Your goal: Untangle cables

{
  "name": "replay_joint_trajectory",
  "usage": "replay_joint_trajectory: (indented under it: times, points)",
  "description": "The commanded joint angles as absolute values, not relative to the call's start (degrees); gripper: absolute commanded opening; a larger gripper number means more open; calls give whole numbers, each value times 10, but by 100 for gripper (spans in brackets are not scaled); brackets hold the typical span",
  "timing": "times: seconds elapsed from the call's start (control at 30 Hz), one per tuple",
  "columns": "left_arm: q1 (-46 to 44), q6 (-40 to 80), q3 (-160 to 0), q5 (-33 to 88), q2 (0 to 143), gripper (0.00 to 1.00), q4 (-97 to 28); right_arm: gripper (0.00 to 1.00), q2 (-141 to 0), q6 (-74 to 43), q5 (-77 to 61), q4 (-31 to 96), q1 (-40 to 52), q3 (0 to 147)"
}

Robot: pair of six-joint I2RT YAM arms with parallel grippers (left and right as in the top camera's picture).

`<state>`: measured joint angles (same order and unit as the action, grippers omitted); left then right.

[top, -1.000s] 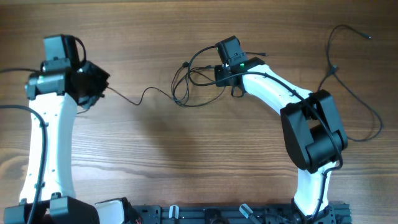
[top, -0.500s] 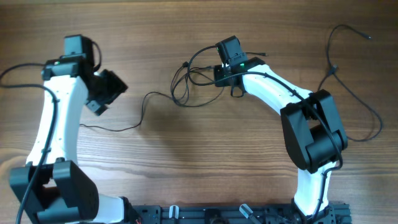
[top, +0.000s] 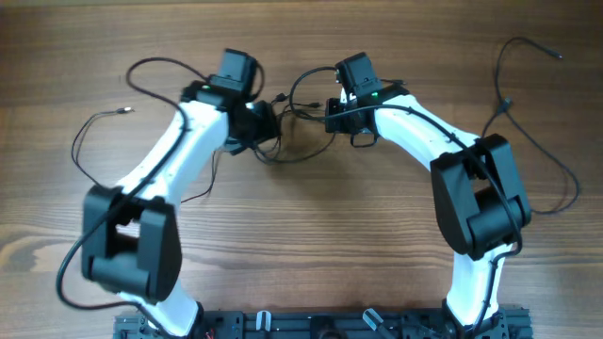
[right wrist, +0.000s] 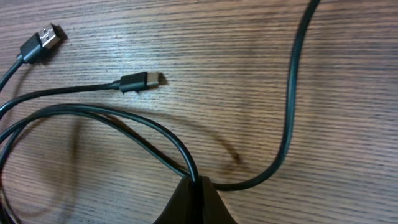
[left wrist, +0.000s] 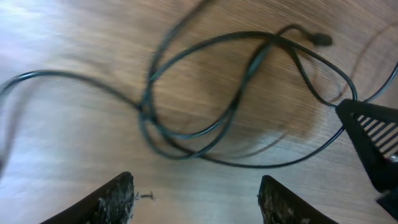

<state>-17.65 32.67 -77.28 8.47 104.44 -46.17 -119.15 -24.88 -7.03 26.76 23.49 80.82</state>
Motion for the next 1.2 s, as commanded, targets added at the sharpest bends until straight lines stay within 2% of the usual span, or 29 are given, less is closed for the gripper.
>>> replay_joint_trajectory:
  times: [0.0, 0.17, 0.23, 0.33, 0.43, 0.5, 0.53, 0.57, 0.6, 0.7, 0.87, 0.97, 1.17]
  points:
    - [-206, 335, -777, 81, 1075, 65, -430, 5, -1199, -255, -86, 269, 233, 810]
    - [-225, 341, -777, 31, 1102, 63, -415, 5, -1212, -255, -87, 268, 233, 810]
    - [-232, 352, -777, 31, 1117, 63, -414, 9, -1217, -255, -91, 264, 233, 810]
    - [-236, 352, -777, 31, 1135, 54, -413, 9, -1217, -256, -91, 264, 233, 810]
    - [-236, 352, -777, 31, 1146, 53, -413, 10, -1217, -256, -91, 264, 233, 810]
    - [-236, 352, -777, 31, 1148, 46, -413, 13, -1217, -256, -91, 264, 233, 810]
    - [-236, 352, -777, 31, 1148, 37, -413, 16, -1217, -256, -91, 264, 233, 810]
    - [-236, 352, -777, 31, 1148, 12, -413, 18, -1217, -257, -91, 264, 233, 810]
    - [-235, 350, -777, 31, 1146, 4, -414, 22, -1217, -256, -91, 264, 233, 810]
    - [-216, 310, -807, 31, 1116, 4, -447, 29, -1217, -257, -91, 264, 233, 810]
    - [-148, 307, -933, 54, 1022, 4, -525, 29, -1217, -256, -91, 264, 233, 810]
    - [-103, 307, -973, 110, 946, 4, -507, 29, -1217, -257, -91, 264, 233, 810]
    - [-49, 335, -974, 115, 835, 4, -481, 31, -1217, -257, -91, 264, 233, 810]
